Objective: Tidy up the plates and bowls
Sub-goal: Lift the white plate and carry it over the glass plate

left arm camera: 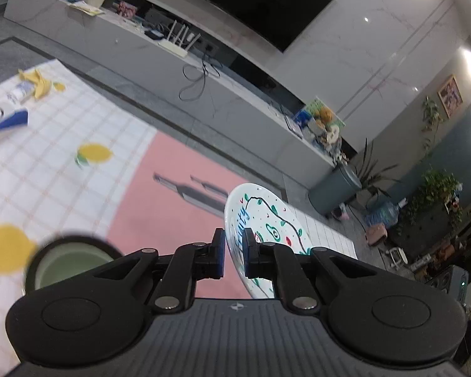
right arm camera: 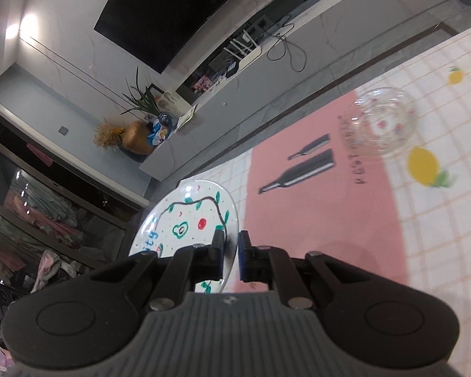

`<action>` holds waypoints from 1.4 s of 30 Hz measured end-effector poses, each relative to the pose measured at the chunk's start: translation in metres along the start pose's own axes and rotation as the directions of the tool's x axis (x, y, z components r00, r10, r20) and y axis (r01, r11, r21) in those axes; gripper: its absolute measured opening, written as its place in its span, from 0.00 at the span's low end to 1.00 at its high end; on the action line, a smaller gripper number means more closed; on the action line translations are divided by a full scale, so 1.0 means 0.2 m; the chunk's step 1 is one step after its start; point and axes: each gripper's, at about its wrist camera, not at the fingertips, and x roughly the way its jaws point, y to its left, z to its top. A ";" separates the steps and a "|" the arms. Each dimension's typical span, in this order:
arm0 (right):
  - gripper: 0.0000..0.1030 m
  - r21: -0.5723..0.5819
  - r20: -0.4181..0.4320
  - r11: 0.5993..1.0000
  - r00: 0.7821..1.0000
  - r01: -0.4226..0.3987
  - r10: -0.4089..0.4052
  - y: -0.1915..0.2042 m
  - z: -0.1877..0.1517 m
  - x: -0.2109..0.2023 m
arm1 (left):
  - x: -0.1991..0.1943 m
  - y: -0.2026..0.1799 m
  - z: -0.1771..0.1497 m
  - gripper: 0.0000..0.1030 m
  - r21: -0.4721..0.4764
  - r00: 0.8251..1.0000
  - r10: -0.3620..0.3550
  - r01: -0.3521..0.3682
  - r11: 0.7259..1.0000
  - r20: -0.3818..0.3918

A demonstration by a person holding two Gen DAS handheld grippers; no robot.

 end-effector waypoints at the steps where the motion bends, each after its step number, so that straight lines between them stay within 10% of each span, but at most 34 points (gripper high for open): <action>1: 0.06 -0.005 0.003 1.000 1.000 0.011 -0.011 -0.02 -0.02 -0.04 | 0.00 -0.01 -0.04 0.11 0.002 1.000 -0.002 0.002 1.000 -0.004; 18: 0.07 0.069 0.018 0.995 0.997 0.073 -0.074 -0.49 -0.39 -0.27 | 0.16 -0.05 -0.53 0.11 0.032 0.998 -0.011 0.013 0.999 -0.059; 42: 0.11 0.017 -0.065 0.976 0.974 0.216 -0.215 -0.58 -0.42 -0.07 | 0.34 0.08 -0.64 0.11 -0.016 0.994 0.029 -0.031 0.999 -0.104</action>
